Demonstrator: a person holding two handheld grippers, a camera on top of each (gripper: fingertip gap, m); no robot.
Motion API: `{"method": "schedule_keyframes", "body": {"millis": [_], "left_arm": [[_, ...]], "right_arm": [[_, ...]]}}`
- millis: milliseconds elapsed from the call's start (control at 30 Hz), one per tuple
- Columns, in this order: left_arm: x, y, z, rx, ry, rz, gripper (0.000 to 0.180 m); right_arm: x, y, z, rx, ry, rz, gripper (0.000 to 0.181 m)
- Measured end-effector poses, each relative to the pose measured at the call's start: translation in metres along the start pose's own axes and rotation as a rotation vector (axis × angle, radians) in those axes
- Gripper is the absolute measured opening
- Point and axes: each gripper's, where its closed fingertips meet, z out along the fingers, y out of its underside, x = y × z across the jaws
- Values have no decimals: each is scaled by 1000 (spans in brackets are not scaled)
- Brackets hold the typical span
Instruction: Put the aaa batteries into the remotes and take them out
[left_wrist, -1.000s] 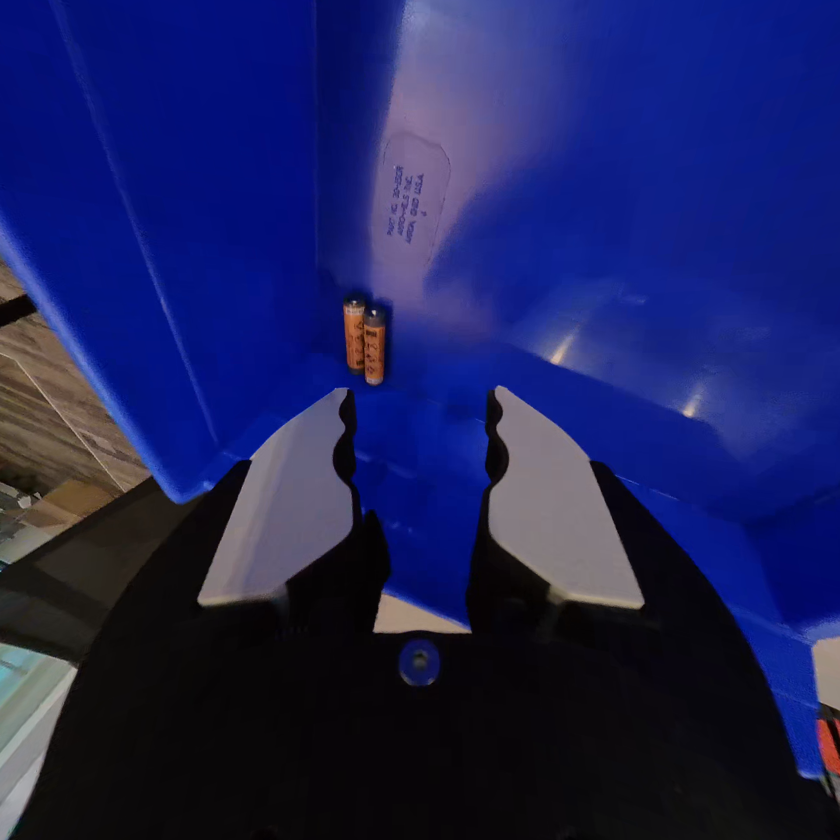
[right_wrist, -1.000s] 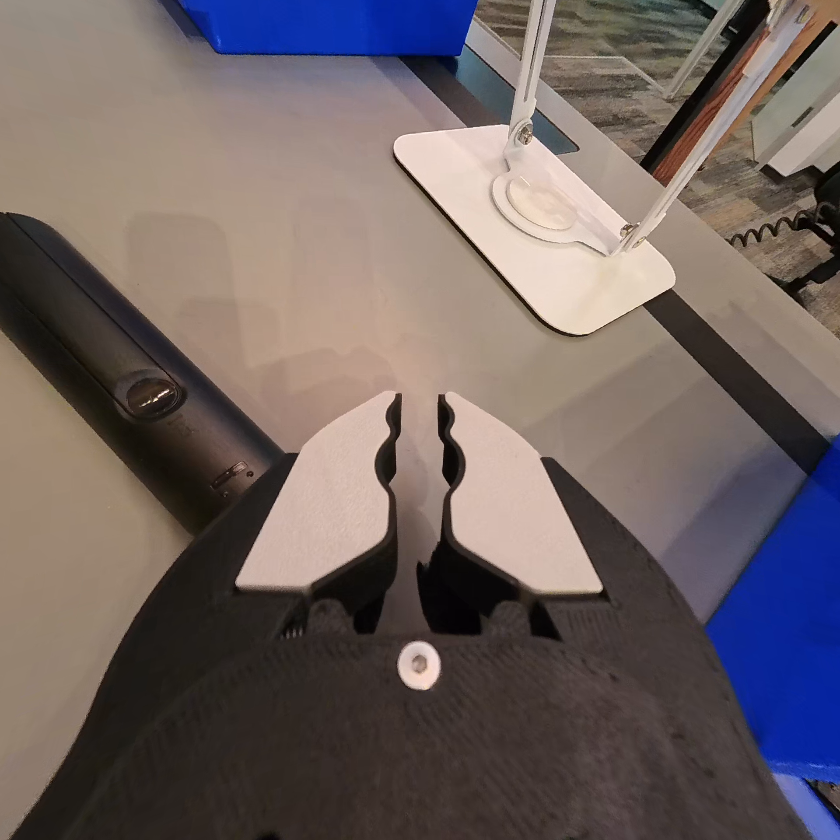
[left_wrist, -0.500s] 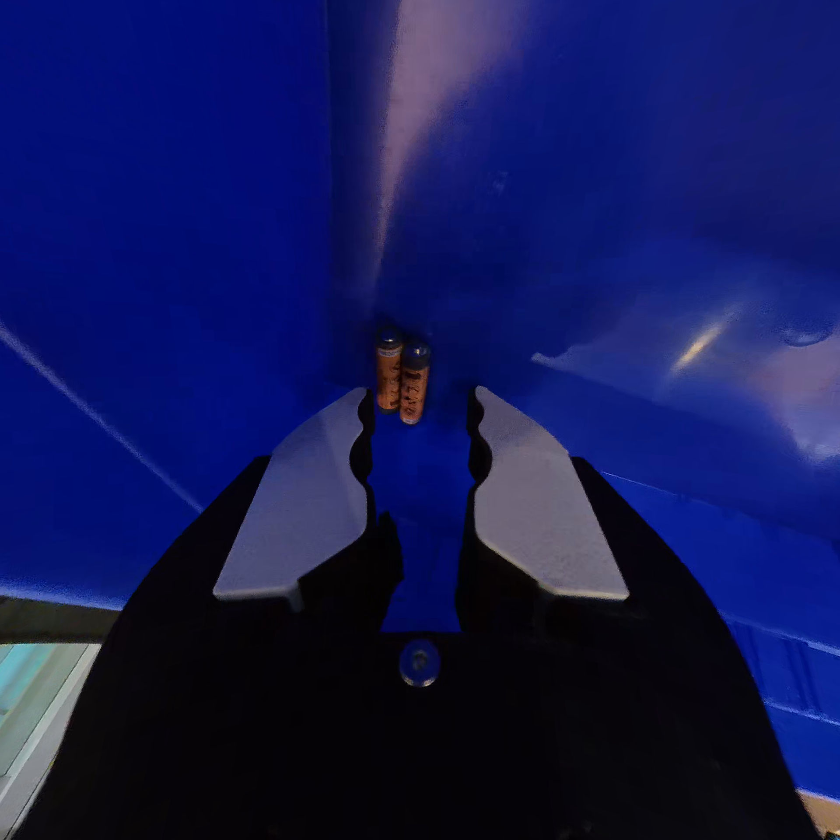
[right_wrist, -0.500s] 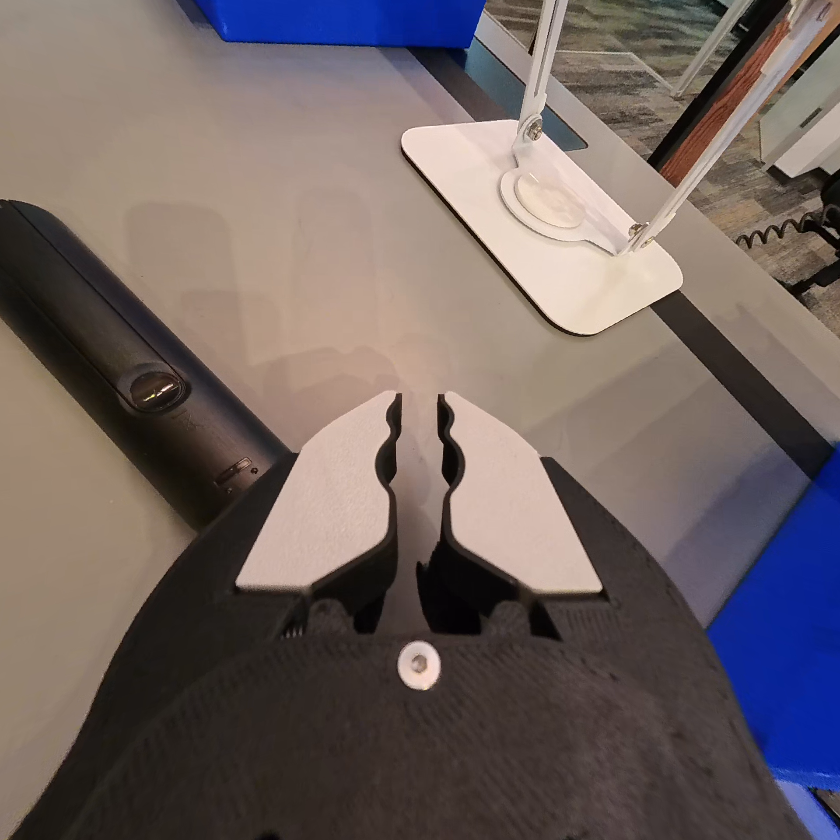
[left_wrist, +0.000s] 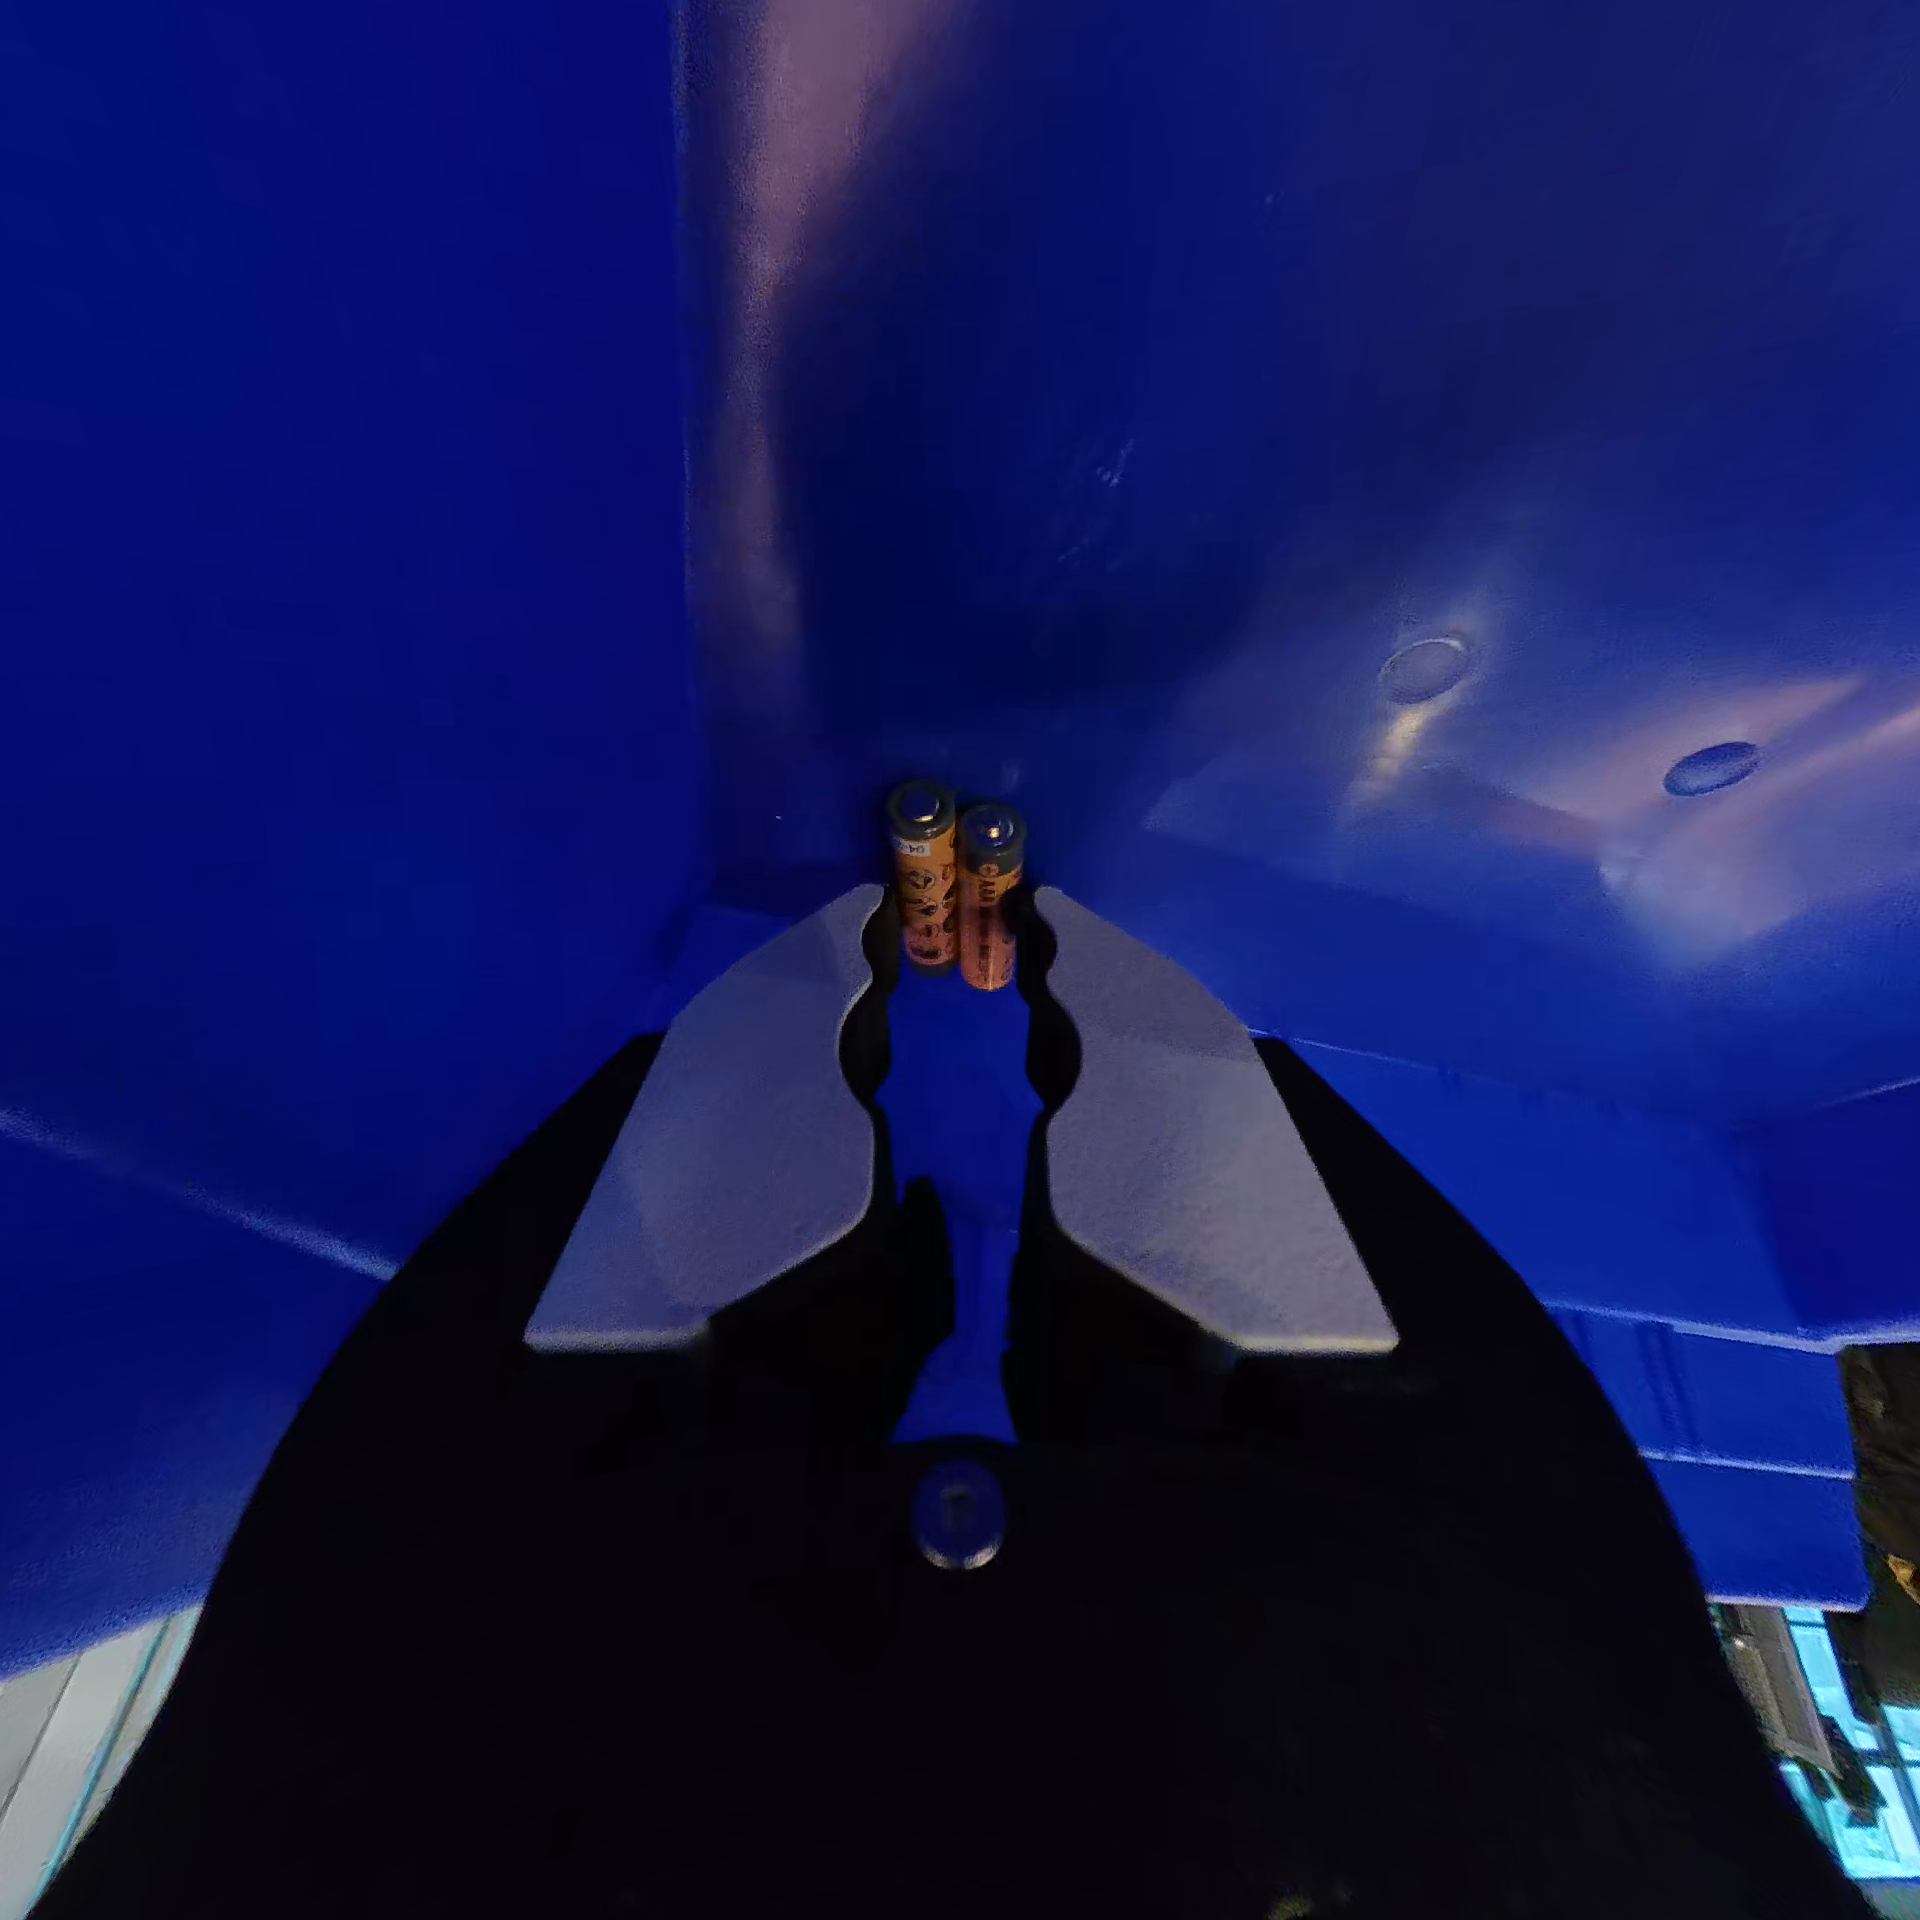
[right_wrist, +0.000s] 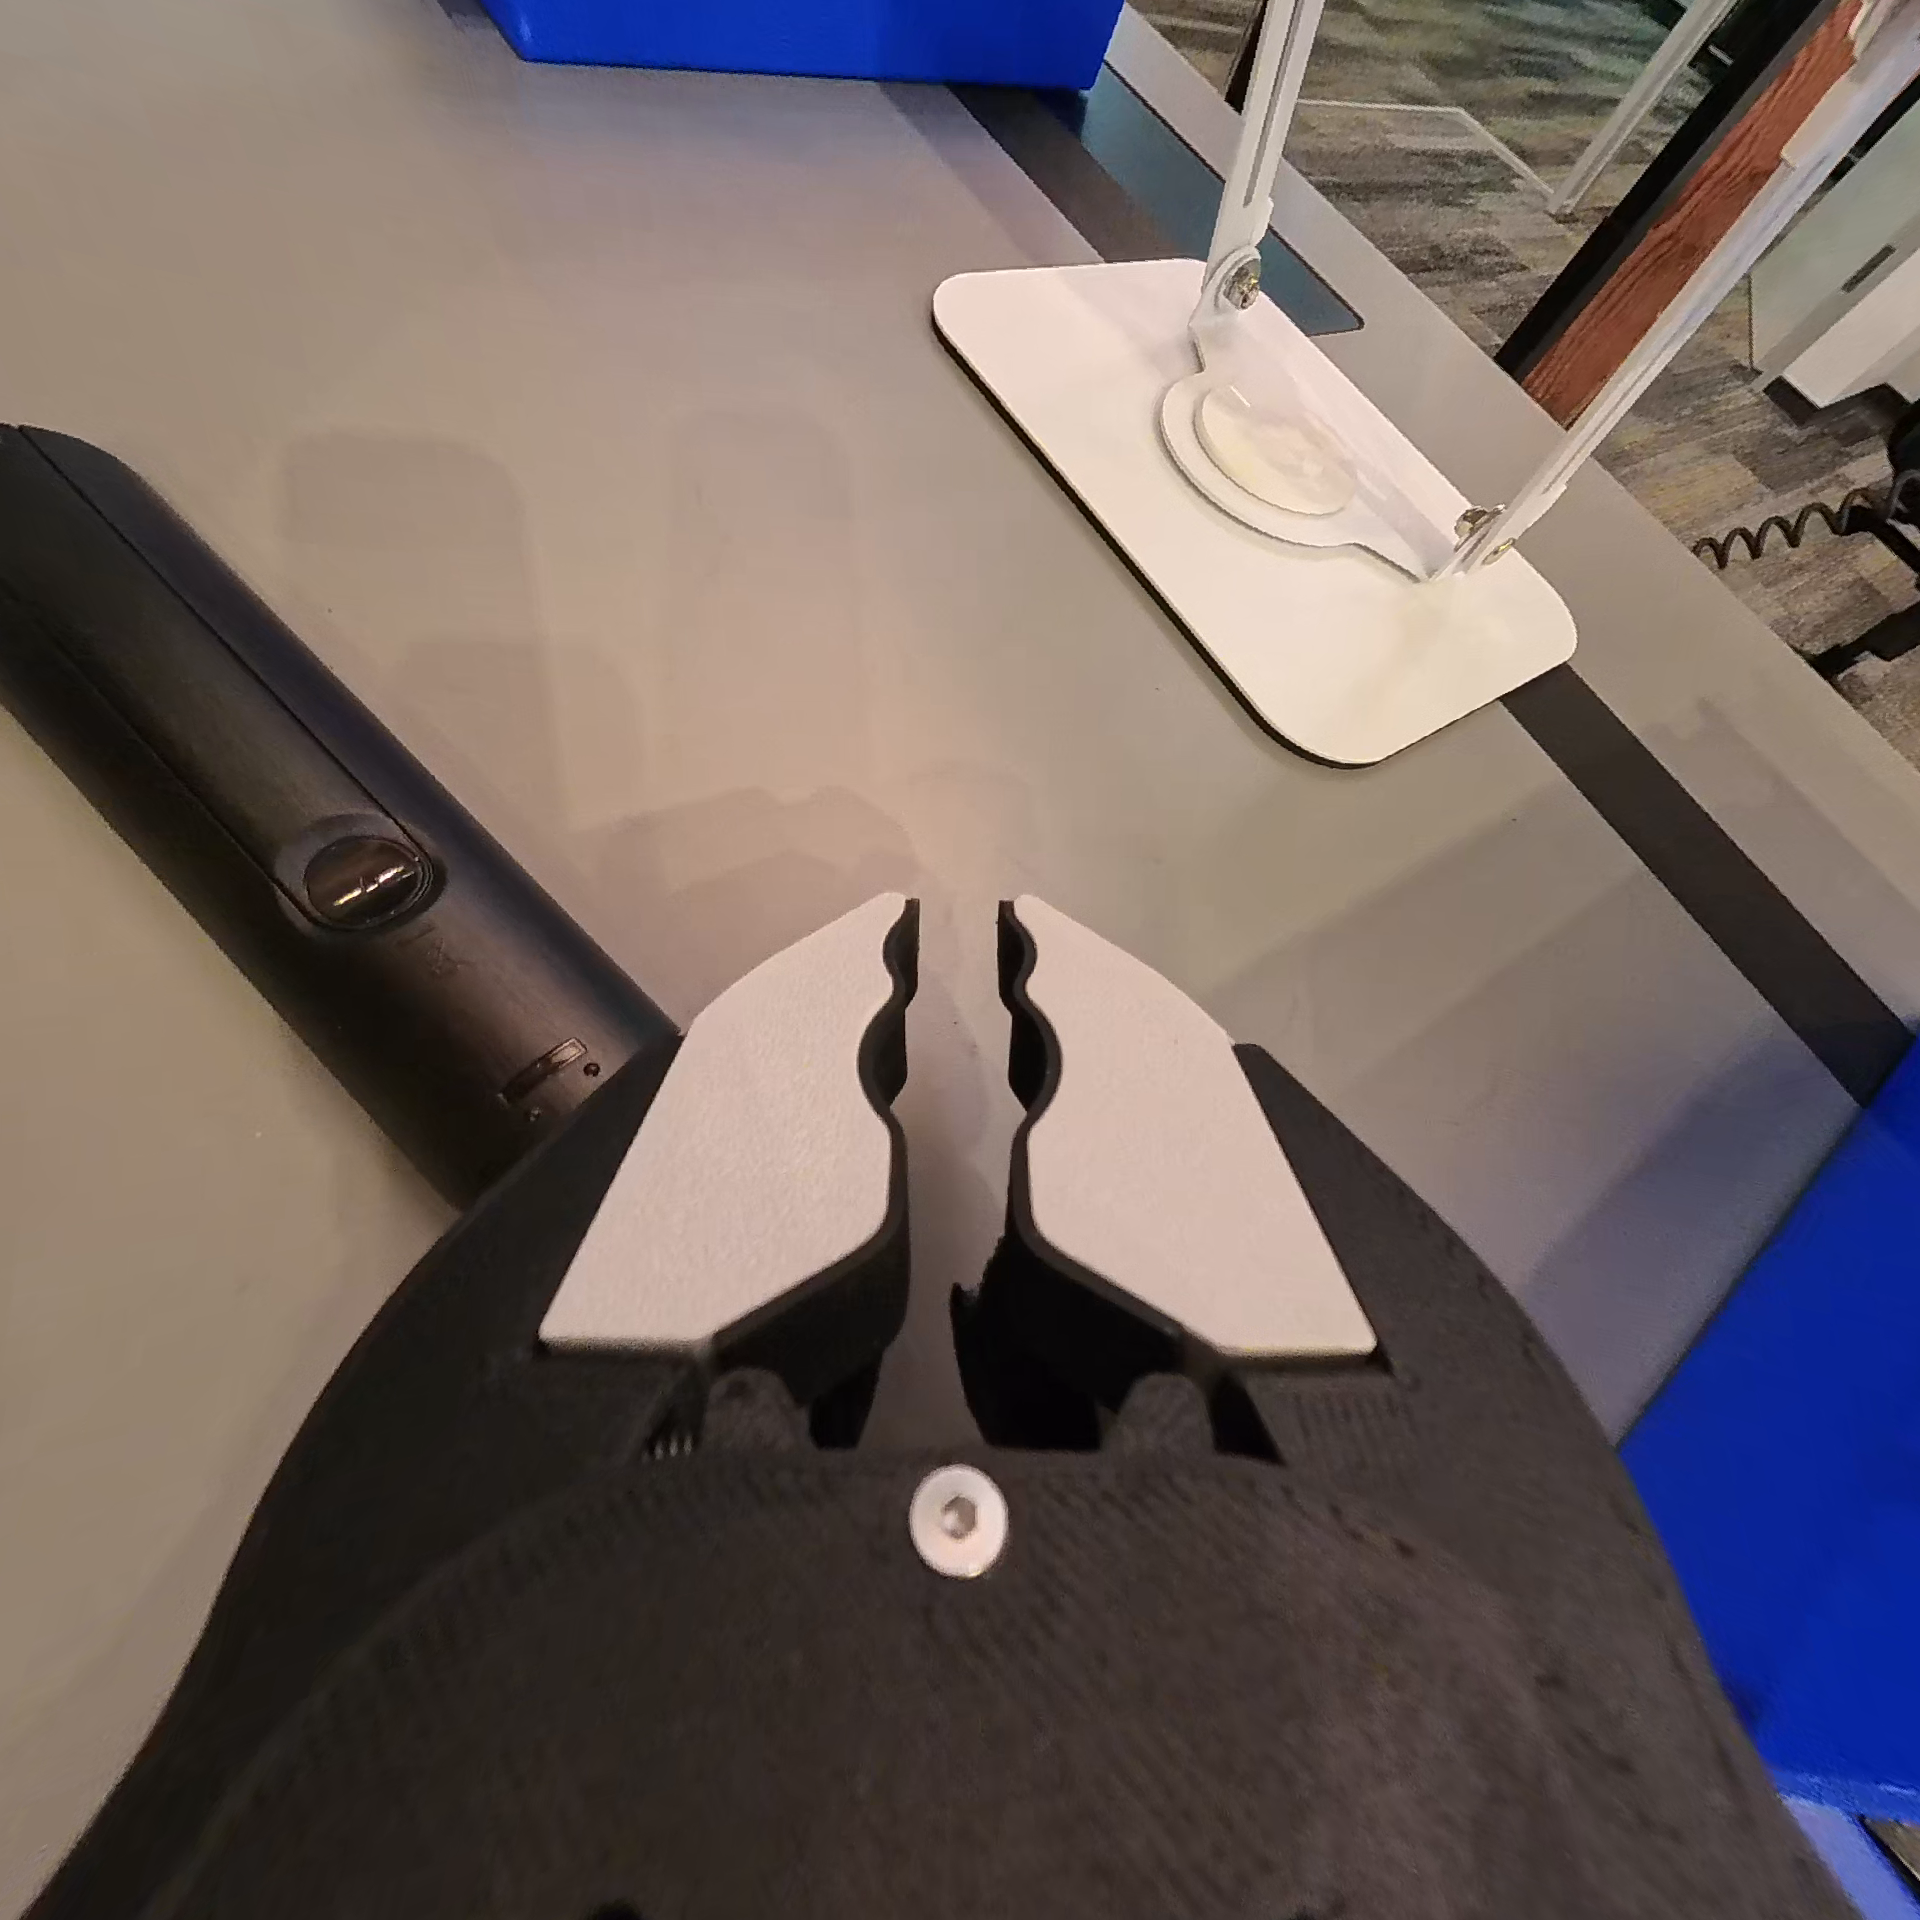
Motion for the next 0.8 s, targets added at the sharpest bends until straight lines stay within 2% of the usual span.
{"method": "schedule_keyframes", "body": {"millis": [333, 367, 400, 500, 600, 733, 800], "left_arm": [[9, 1, -3, 49, -57, -18, 21], [9, 2, -6, 57, -70, -21, 16], [9, 3, -11, 76, -85, -23, 1], [19, -5, -23, 200, -41, -48, 1], [23, 10, -9, 134, -35, -56, 1], [20, 10, -11, 220, -23, -118, 1], [14, 7, -12, 240, -60, -128, 12]], "right_arm": [[-1, 1, 1, -8, -5, -7, 14], [-1, 1, 1, -8, -5, -7, 14], [-1, 1, 1, -9, -6, -7, 14], [-2, 1, 1, -10, -8, -8, 14], [-2, 1, 1, -7, -8, -9, 14], [-3, 1, 1, -11, -9, -12, 14], [-3, 2, 1, -14, -10, -13, 14]]}}
